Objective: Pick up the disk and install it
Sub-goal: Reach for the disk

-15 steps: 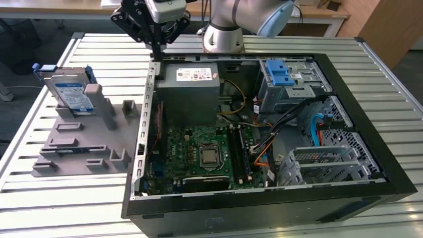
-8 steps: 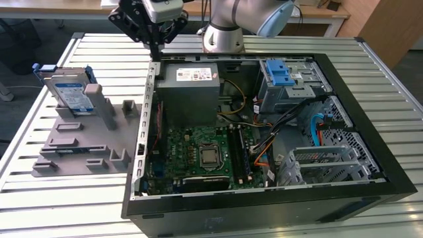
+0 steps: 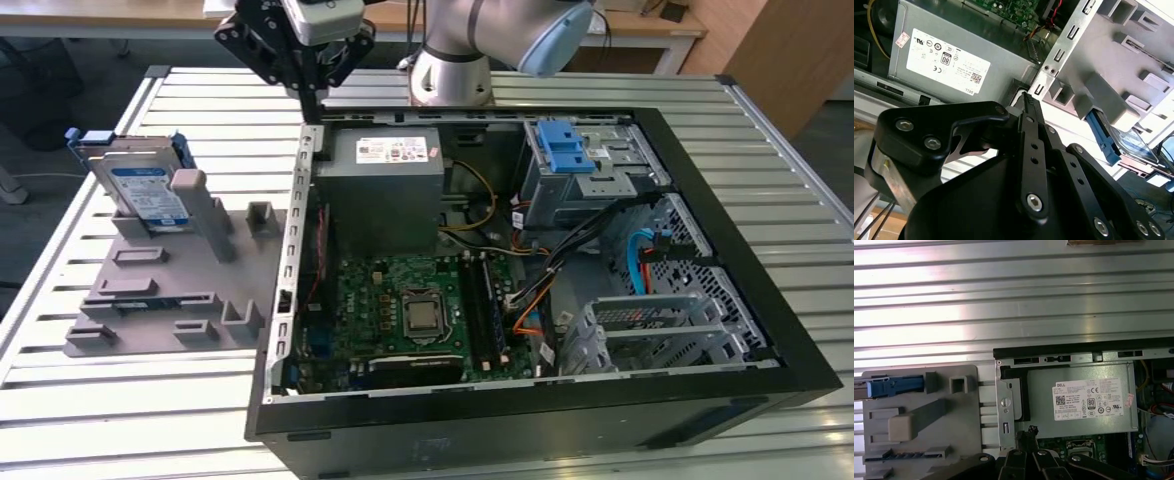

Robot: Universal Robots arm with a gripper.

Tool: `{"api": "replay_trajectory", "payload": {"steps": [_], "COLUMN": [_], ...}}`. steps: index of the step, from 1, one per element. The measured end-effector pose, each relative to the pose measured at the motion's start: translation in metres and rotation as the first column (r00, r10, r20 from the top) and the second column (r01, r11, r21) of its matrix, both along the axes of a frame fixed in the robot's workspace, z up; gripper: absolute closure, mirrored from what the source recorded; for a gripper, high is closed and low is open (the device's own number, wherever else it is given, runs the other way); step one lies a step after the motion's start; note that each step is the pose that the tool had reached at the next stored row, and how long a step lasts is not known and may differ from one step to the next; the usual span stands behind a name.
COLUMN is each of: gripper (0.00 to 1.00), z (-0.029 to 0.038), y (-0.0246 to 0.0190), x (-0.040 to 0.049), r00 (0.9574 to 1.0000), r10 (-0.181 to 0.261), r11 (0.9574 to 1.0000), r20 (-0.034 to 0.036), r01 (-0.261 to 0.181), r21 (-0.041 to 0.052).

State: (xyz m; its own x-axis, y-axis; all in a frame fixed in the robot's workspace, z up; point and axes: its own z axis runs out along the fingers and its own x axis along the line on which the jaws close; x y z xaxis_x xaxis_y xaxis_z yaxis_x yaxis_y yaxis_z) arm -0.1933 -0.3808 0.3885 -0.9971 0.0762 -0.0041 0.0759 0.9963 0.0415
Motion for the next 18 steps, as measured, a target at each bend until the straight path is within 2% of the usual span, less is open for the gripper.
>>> {"api": "replay_trajectory", "payload": {"steps": [18], "gripper": [0.89], "z": [-0.0009], "y": [0.0037], "x": [-0.0065], "r00": [1.0], "r10": [0.0], "r11": [1.0], "r20": [0.0001], "r01": [0.0], "r21": [0.0001]}}
